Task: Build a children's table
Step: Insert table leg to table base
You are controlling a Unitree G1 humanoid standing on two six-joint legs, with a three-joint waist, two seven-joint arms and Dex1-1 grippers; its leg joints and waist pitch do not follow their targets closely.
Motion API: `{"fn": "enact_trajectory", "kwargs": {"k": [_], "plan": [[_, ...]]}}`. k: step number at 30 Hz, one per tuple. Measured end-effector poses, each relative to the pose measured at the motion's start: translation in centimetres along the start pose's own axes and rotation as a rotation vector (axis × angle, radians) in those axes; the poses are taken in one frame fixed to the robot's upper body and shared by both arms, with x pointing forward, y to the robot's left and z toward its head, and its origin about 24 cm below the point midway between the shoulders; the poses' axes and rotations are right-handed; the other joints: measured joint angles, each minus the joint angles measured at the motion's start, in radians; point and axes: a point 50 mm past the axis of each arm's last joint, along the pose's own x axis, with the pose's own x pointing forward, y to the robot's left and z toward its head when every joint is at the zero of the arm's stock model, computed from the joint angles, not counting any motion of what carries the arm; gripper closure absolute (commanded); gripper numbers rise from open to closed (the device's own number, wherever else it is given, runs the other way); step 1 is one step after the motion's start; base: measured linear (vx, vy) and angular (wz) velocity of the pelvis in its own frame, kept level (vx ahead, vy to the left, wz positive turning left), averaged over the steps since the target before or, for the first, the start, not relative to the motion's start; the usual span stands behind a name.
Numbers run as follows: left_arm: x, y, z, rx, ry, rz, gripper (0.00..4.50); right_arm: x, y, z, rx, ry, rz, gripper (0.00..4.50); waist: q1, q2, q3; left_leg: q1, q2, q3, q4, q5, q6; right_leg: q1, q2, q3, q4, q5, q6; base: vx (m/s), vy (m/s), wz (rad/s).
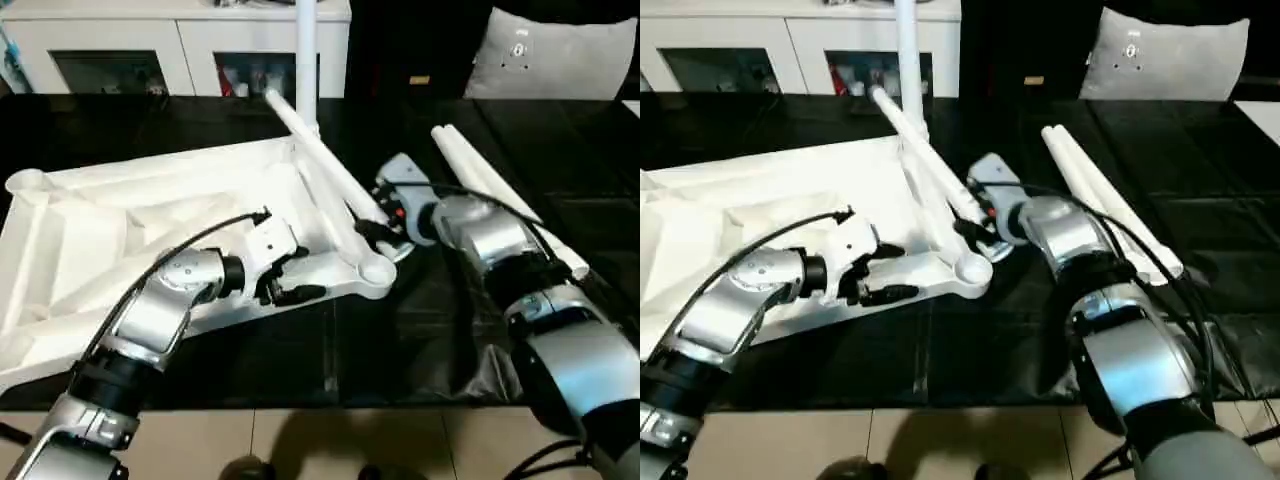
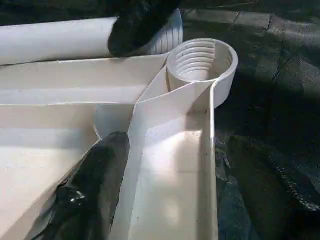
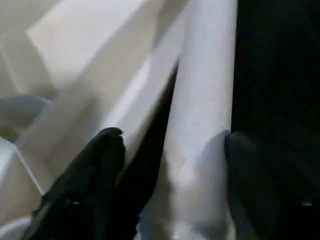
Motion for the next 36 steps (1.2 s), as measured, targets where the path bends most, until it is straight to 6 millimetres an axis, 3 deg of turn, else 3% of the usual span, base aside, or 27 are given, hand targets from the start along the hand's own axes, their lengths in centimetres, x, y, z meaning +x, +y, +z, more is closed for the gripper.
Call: {"fn": "enact_trajectory", "kwargs": {"k": [7,22,29,36], "plan": [[0.0,0.1,0.0,0.002,0.002,0.011,0.97,0.0,-0.2,-0.4,0.052,-0.012,0.0,0.04,0.001,0.0,0.0,0.0,0.0,0.0,0.003,0.0,0.0,0.0,0.0,0.0,0.003,0.0,0.0,0.0,0.0,0.0],[-0.1,0.0,-0.2,0.003,0.006,0.013,0.97,-0.2,-1.1,-1.6,0.059,-0.008,-0.085,0.01,0.004,0.0,0.0,-0.001,0.001,0.0,0.007,0.0,0.0,0.0,0.0,0.0,0.005,0.0,-0.001,0.0,0.0,0.0],[-0.1,0.0,-0.1,0.006,0.004,0.015,0.97,-0.7,-2.1,-4.2,0.101,0.057,-0.186,0.01,0.003,0.0,0.0,-0.002,0.001,0.0,0.007,0.0,0.0,-0.001,0.0,0.0,0.005,0.0,-0.001,0.0,0.0,0.0],[-0.2,0.1,-0.1,0.008,0.005,0.02,0.97,-1.4,-3.0,-3.9,0.079,0.016,-0.225,0.01,0.001,0.0,0.0,-0.002,0.002,0.001,0.008,0.0,0.0,-0.002,0.0,0.0,0.007,0.0,-0.001,0.0,0.0,0.0]]}}
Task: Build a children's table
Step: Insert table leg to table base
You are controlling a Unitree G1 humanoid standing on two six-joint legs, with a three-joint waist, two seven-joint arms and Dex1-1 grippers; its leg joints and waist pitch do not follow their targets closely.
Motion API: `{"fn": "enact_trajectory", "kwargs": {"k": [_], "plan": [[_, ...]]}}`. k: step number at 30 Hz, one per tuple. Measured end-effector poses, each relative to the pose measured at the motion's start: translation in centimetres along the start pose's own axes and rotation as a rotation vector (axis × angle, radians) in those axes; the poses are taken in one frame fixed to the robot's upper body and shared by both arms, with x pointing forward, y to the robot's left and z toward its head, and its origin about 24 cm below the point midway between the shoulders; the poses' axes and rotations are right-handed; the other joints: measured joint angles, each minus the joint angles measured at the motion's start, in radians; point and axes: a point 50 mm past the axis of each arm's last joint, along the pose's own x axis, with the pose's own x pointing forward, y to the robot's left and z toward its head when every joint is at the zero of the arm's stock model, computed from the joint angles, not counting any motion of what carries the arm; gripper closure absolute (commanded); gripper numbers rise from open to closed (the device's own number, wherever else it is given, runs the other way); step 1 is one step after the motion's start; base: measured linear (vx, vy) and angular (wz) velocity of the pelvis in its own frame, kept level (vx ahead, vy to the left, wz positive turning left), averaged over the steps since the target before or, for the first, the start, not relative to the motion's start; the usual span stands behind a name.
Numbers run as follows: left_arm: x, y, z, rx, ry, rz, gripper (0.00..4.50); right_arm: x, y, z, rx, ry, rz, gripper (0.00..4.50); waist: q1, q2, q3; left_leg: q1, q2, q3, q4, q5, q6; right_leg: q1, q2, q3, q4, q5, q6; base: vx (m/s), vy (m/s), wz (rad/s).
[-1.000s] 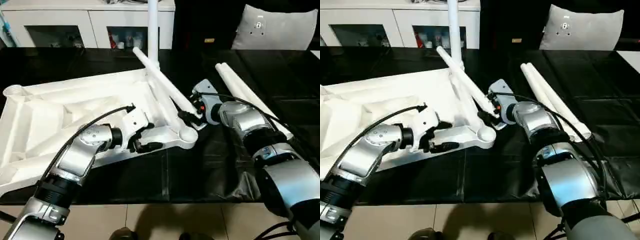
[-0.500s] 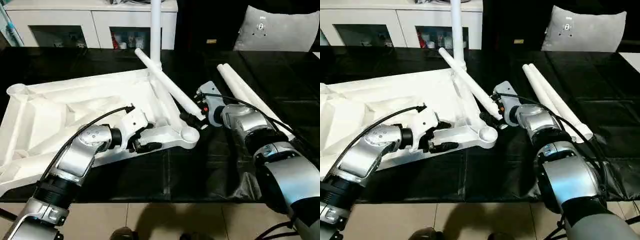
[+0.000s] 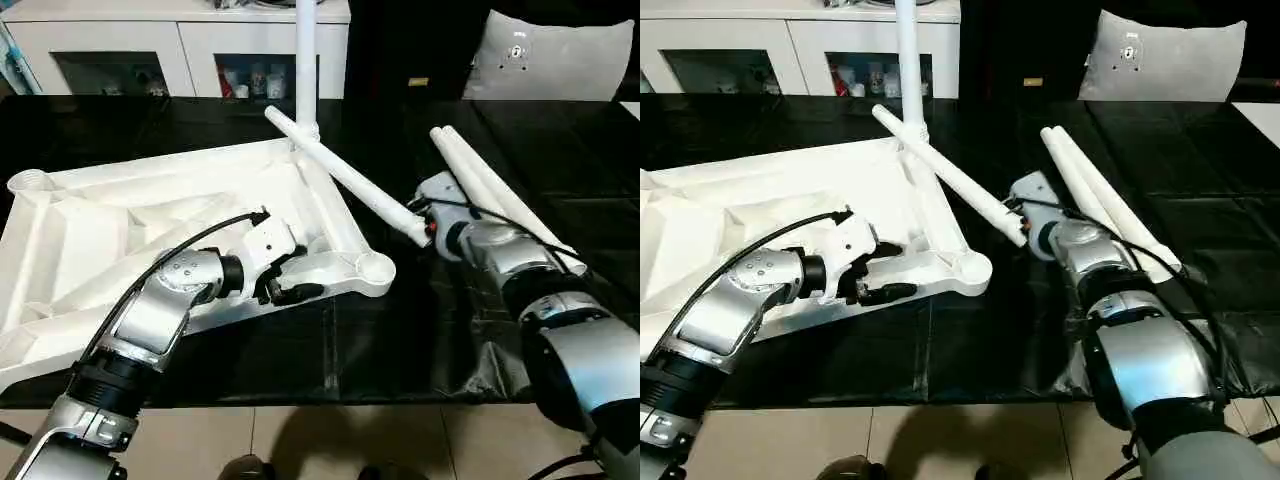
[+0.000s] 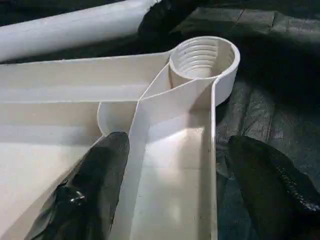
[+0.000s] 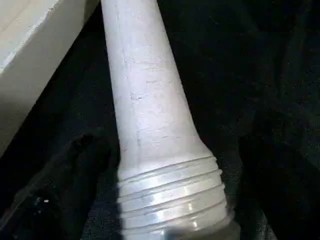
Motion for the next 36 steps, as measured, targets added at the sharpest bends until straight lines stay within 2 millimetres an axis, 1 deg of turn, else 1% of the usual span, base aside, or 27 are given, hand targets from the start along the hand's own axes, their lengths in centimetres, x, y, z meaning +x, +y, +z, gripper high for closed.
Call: {"fn": "enact_trajectory", "kwargs": {"k": [3,5,8,10,12,14,17,20,22,24,26,30,33,34,36], "plan": [[-0.1,0.1,0.0,0.001,0.003,0.0,0.97,-0.3,-0.2,-0.2,0.0,0.014,0.039,0.01,0.0,0.0,0.0,0.0,0.0,0.0,0.001,0.0,0.0,0.0,0.0,0.0,0.0,0.0,0.0,0.0,0.0,0.0],[-0.1,0.1,-0.1,0.002,0.005,-0.001,0.97,-0.4,-0.3,-0.4,-0.004,0.028,0.06,0.28,0.001,0.0,0.0,0.0,0.0,0.0,0.001,0.0,0.0,0.0,0.0,0.0,0.0,0.0,0.0,0.0,0.0,0.0],[-0.2,0.1,-0.1,0.002,0.006,-0.003,0.97,-0.5,-0.3,-0.7,-0.011,0.047,0.071,0.28,0.001,0.0,0.0,0.0,0.0,0.0,0.001,0.0,0.0,0.0,0.0,0.0,0.0,0.0,0.0,0.0,0.0,0.0],[-0.2,0.1,-0.1,0.002,0.006,-0.004,0.97,-0.5,-0.3,-1.2,-0.003,0.06,0.072,0.68,0.001,0.0,0.0,0.0,0.0,0.0,0.001,0.0,0.0,0.0,0.0,0.0,0.0,0.0,0.0,0.0,0.0,0.0],[-0.2,0.1,-0.1,0.002,0.005,-0.004,0.97,-0.5,-0.2,-1.7,-0.003,0.076,0.073,0.78,0.001,0.0,0.0,0.0,0.0,0.0,0.001,0.0,0.0,0.0,0.0,0.0,0.0,0.0,0.0,0.0,0.0,0.0],[-0.1,0.0,0.0,0.001,0.003,-0.005,0.97,-0.5,-0.2,-2.2,-0.001,0.089,0.075,1.03,0.001,0.0,0.0,0.0,0.0,0.0,0.001,0.0,0.0,0.0,0.0,0.0,0.0,0.0,0.0,0.0,0.0,0.0],[0.0,0.0,0.1,-0.005,-0.009,-0.01,0.97,-0.5,-0.1,-2.2,0.0,0.087,0.09,1.23,0.001,0.0,0.0,0.0,0.0,0.0,0.001,0.0,0.0,0.0,0.0,0.0,0.0,0.0,0.0,0.0,0.0,0.0],[0.0,-0.1,0.3,-0.004,-0.019,-0.012,0.97,-0.5,0.0,-2.2,-0.002,0.08,0.11,1.54,0.001,0.0,0.0,0.0,0.0,0.0,0.001,0.0,0.0,0.0,0.0,0.0,0.0,0.0,0.0,0.0,0.0,0.0],[-0.1,0.0,0.3,-0.011,-0.026,-0.011,0.97,-0.6,0.0,-2.3,-0.005,0.068,0.13,1.62,0.001,0.0,0.0,0.0,0.0,0.0,0.001,0.0,0.0,0.0,0.0,0.0,0.0,0.0,0.0,0.0,0.0,0.0],[-0.3,0.2,0.4,-0.028,-0.034,0.002,0.97,-0.6,0.2,-2.2,-0.007,0.041,0.163,1.68,0.0,0.0,0.0,0.0,0.0,0.0,0.001,0.0,0.0,0.0,0.0,0.0,0.0,0.0,0.0,0.0,0.0,0.0],[-0.5,0.5,0.5,-0.058,-0.063,0.025,0.97,-0.7,0.3,-1.6,0.002,-0.029,0.209,1.7,0.0,0.001,0.0,-0.001,0.001,0.0,0.001,0.0,0.0,-0.001,0.0,0.0,0.0,0.0,-0.001,0.0,0.0,0.0],[-0.8,1.2,0.9,-0.103,-0.128,0.112,0.97,-1.2,0.4,0.6,0.05,-0.211,0.299,1.73,0.002,0.001,0.001,-0.002,0.001,0.0,0.001,0.004,0.006,-0.001,0.0,-0.001,0.0,0.0,-0.001,0.0,0.0,0.0],[-1.1,2.1,1.7,-0.169,-0.215,0.212,0.97,-1.6,1.0,2.1,0.115,-0.376,0.391,1.74,0.006,0.001,0.001,-0.003,0.001,0.0,0.002,0.004,0.007,-0.001,0.0,-0.001,0.0,0.0,-0.001,0.0,0.0,0.0],[-1.3,2.5,2.0,-0.184,-0.233,0.236,0.8,-1.7,1.3,2.5,0.131,-0.415,0.419,1.74,0.008,0.001,0.001,-0.003,0.001,0.0,0.002,0.004,0.008,-0.002,0.0,-0.001,0.0,0.001,-0.001,0.0,0.0,0.0],[-1.6,3.0,2.4,-0.217,-0.274,0.265,0.63,-2.0,1.6,2.7,0.148,-0.464,0.45,1.75,0.012,0.001,0.001,-0.002,0.001,0.0,0.002,0.004,0.008,-0.001,0.0,-0.001,0.0,0.001,-0.001,0.0,0.0,0.0]]}}
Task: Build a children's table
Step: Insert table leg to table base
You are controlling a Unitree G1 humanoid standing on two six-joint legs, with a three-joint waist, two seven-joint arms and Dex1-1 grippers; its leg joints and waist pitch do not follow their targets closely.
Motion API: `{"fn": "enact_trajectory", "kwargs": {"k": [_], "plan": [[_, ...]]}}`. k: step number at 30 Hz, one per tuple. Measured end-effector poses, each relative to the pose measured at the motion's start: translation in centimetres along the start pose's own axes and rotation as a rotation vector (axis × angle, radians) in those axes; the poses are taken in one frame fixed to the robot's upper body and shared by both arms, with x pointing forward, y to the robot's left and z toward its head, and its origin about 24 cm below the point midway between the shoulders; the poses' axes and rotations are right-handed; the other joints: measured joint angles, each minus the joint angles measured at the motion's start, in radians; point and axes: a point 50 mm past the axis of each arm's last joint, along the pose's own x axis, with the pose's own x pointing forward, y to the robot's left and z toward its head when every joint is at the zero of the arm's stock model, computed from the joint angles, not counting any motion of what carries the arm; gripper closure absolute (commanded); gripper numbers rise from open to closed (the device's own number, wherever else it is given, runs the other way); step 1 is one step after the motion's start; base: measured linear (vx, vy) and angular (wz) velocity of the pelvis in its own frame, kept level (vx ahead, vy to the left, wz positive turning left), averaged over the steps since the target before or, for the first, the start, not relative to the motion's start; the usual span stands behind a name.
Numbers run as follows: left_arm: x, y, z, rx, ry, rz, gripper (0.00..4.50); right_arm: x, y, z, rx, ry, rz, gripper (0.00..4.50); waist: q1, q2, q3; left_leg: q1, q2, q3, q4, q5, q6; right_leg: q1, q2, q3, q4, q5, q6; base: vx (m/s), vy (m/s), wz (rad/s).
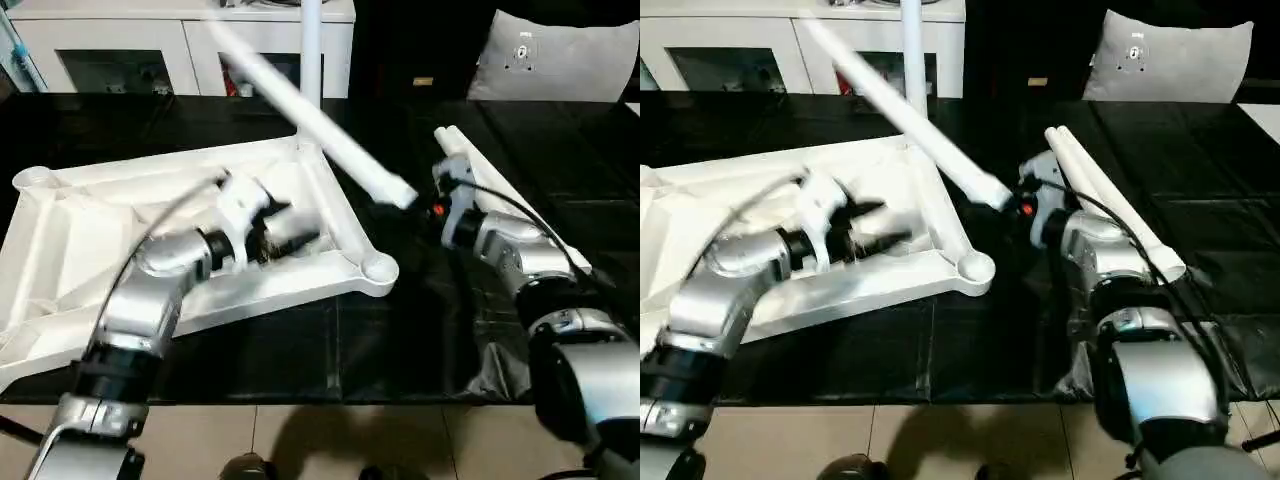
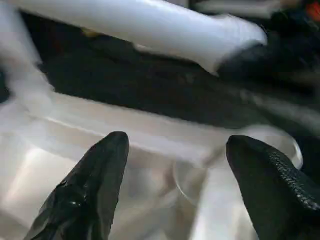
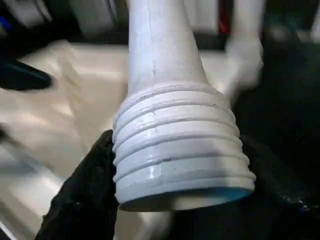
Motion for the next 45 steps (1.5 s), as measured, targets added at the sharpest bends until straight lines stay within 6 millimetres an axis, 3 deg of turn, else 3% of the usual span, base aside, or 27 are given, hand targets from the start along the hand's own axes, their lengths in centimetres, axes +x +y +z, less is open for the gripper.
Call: {"fn": "enact_trajectory", "kwargs": {"k": [6,11,21,34,45], "plan": [[0.5,0.3,1.6,-0.236,-0.186,0.036,0.23,-0.4,2.0,-1.3,0.206,-0.186,0.109,1.75,0.017,0.0,0.0,-0.002,0.0,0.0,0.0,0.001,0.001,-0.001,0.0,0.0,-0.001,0.0,-0.001,0.0,0.0,0.0],[2.0,-0.9,5.2,-0.448,-0.408,-0.065,0.0,-0.8,4.3,-1.1,0.27,-0.273,0.239,1.75,0.036,0.001,0.0,-0.002,0.0,0.0,0.0,0.001,0.001,-0.001,0.0,-0.001,-0.001,0.0,-0.001,0.0,0.0,0.0],[2.8,-2.1,5.8,-0.64,-0.511,-0.143,0.0,-0.9,6.2,-1.5,0.282,-0.253,0.293,1.75,0.038,0.001,0.0,-0.003,0.001,0.0,-0.001,0.0,0.0,-0.001,0.0,-0.001,-0.005,0.0,0.0,0.0,0.0,0.0],[2.3,-2.0,6.6,-0.693,-0.579,-0.19,1.24,-1.2,7.1,-1.0,0.303,-0.274,0.32,1.75,0.038,0.001,0.0,-0.004,0.001,0.0,-0.009,0.001,0.001,0.0,0.001,-0.003,-0.016,0.001,0.001,0.0,0.0,0.0],[2.1,-1.8,6.6,-0.698,-0.585,-0.185,2.01,-1.2,7.4,-0.9,0.305,-0.273,0.336,1.75,0.038,0.001,0.0,-0.005,0.001,0.0,-0.01,0.001,0.001,0.0,0.001,-0.003,-0.017,0.001,0.001,0.0,0.0,0.0]]}}
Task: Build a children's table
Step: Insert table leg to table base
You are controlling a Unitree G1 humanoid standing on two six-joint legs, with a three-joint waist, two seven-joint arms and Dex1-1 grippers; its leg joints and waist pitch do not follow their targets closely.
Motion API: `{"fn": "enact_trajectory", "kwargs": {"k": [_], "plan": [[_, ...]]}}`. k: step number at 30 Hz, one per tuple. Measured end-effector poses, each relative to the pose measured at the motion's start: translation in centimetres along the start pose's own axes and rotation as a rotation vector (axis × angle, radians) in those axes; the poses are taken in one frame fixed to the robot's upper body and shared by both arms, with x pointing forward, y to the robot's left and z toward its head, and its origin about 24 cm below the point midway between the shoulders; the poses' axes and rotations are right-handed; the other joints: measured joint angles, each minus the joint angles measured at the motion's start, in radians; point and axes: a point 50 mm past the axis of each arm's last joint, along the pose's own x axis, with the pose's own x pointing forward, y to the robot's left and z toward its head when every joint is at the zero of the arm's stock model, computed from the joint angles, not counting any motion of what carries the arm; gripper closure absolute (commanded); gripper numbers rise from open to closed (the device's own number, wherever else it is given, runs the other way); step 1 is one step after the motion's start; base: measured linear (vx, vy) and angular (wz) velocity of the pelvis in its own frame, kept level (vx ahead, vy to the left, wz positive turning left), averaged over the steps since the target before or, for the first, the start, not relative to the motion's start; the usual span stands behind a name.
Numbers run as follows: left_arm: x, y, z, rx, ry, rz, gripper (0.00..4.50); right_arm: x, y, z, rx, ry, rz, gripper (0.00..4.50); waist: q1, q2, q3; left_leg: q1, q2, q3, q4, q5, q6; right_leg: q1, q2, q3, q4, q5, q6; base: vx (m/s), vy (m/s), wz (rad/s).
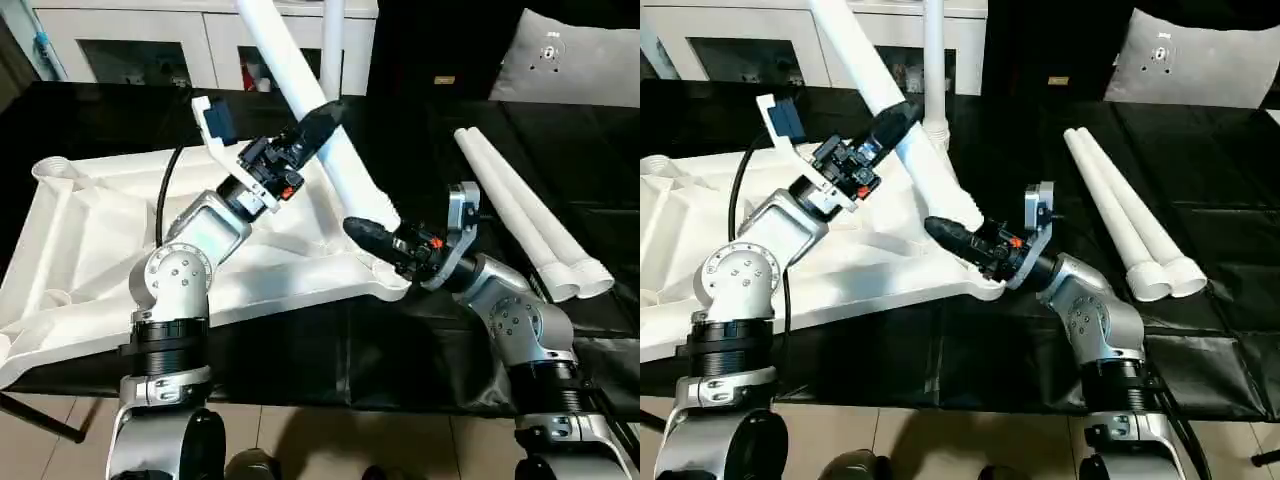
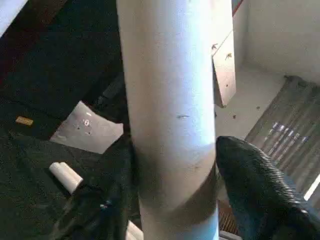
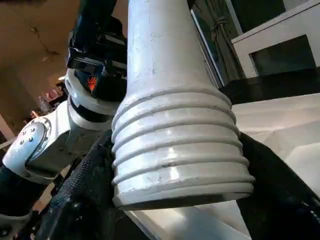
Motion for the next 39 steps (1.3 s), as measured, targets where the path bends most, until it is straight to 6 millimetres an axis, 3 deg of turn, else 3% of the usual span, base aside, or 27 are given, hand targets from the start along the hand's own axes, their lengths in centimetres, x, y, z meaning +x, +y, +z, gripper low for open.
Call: {"fn": "enact_trajectory", "kwargs": {"k": [4,10,12,15,16,19,26,29,33,39], "plan": [[0.0,0.0,0.1,-0.004,-0.004,0.005,2.38,0.0,0.0,0.0,-0.001,0.004,0.001,1.75,0.0,0.0,0.0,0.0,0.0,0.0,0.0,0.0,0.0,0.0,0.0,0.0,0.0,0.0,0.0,0.0,0.0,0.0],[0.0,0.1,0.1,-0.005,-0.004,0.013,2.58,0.0,0.0,0.0,-0.003,0.014,-0.005,1.75,0.0,0.0,0.0,0.0,0.0,0.0,0.0,0.0,0.0,0.0,0.0,0.0,0.0,0.0,0.0,0.0,0.0,0.0],[0.2,0.3,0.1,-0.004,0.002,0.027,2.59,0.0,-0.1,-0.1,-0.007,0.017,-0.018,1.05,0.0,0.0,0.0,0.0,0.0,0.0,0.0,0.0,0.0,0.0,0.0,0.0,0.001,0.0,0.0,0.0,0.0,0.0],[0.6,0.6,1.0,0.084,0.018,0.07,2.6,0.0,-0.7,0.0,-0.017,0.037,-0.093,1.02,-0.001,0.0,0.0,0.0,0.0,0.0,0.0,0.0,0.0,0.0,0.0,0.0,0.0,0.001,0.001,0.0,0.0,0.0],[0.6,0.8,1.8,0.138,0.016,0.097,2.6,-0.4,-0.9,-0.1,-0.029,0.054,-0.118,0.73,-0.001,0.0,0.0,0.0,0.0,0.0,0.0,0.0,0.0,0.0,0.0,0.0,0.0,0.001,0.001,0.0,0.0,0.0],[0.4,1.0,3.0,0.225,0.005,0.139,2.62,-1.3,-1.2,-0.1,-0.065,0.081,-0.163,0.58,0.0,0.0,0.0,0.001,0.0,0.0,0.0,0.0,0.0,0.001,0.0,0.0,0.0,0.001,0.002,0.0,0.0,0.0],[0.6,1.1,2.8,0.324,0.081,0.16,2.62,-3.3,-0.8,0.0,-0.201,0.131,-0.233,0.03,0.002,-0.001,-0.001,0.0,0.0,0.0,0.003,0.0,0.0,0.001,0.0,0.0,0.001,0.002,0.002,0.0,0.0,0.0],[0.9,0.9,2.3,0.34,0.109,0.141,2.62,-3.4,-1.1,1.4,-0.286,0.073,-0.305,0.0,0.001,-0.001,-0.001,0.001,0.0,0.0,0.003,0.001,0.0,0.001,0.0,0.001,0.002,0.004,0.002,0.0,0.0,0.0],[1.3,0.6,1.6,0.37,0.154,0.117,2.62,-3.8,-1.0,3.0,-0.264,0.084,-0.322,0.0,0.0,-0.001,-0.001,0.002,0.0,0.0,0.003,0.002,0.001,0.002,0.0,0.001,0.002,0.004,0.002,0.0,0.0,0.0],[1.9,-0.3,1.0,0.47,0.227,0.057,2.62,-2.8,-0.8,3.3,-0.271,0.171,-0.292,0.0,0.0,-0.001,-0.001,0.002,0.0,0.0,0.003,0.002,0.001,0.002,0.0,0.001,0.002,0.004,0.002,0.0,0.0,0.0]]}}
